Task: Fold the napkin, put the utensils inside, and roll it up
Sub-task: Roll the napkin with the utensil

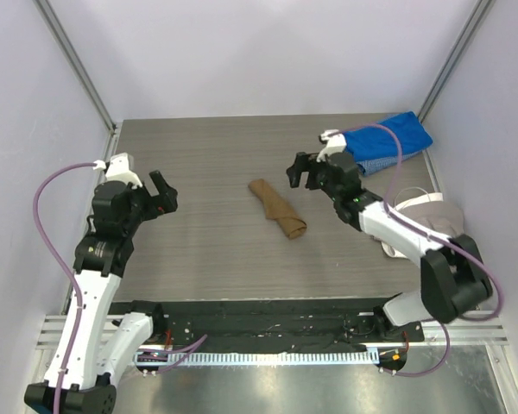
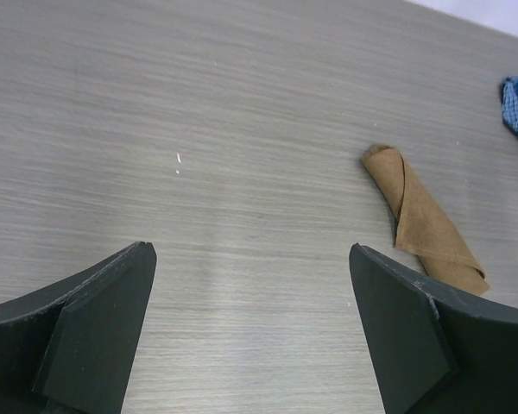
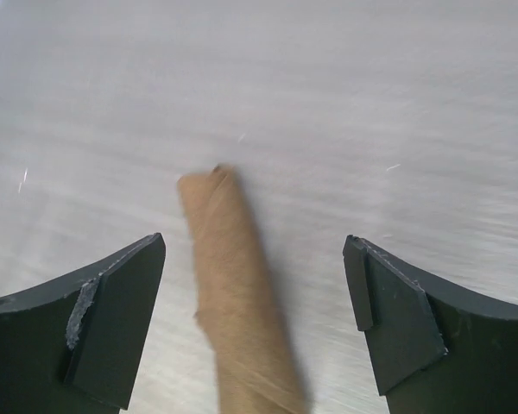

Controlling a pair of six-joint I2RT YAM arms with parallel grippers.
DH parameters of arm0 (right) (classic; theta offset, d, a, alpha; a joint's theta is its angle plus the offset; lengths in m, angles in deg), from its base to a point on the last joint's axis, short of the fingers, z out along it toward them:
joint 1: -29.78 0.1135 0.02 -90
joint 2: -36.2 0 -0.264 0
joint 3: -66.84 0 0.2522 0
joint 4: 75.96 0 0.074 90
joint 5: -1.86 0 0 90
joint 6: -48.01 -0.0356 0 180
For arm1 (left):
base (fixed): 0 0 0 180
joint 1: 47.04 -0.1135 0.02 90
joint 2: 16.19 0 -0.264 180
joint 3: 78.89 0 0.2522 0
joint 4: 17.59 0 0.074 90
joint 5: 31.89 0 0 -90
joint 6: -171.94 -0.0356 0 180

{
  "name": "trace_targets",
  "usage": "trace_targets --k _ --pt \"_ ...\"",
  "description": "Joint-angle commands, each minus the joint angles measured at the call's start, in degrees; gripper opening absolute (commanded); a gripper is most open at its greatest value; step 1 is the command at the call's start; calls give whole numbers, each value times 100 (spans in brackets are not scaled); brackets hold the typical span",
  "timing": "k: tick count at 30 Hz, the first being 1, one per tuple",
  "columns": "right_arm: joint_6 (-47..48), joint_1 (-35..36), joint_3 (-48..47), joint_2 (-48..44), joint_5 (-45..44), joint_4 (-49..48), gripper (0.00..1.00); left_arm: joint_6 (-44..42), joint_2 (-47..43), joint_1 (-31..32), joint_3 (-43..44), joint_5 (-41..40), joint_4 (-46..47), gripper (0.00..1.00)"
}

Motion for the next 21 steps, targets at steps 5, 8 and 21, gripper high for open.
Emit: trace_targets --k 5,8,21 --pt "557 -109 1648 -1318 -1348 -1729 95 -288 -430 -35 -182 -196 435 100" --pt "566 -110 1877 -1380 -1498 -1834 95 -271 -430 -35 -225 -239 461 100" --pt "557 -101 2123 -1485 -1516 -1878 95 -200 -509 -26 -296 -178 514 100"
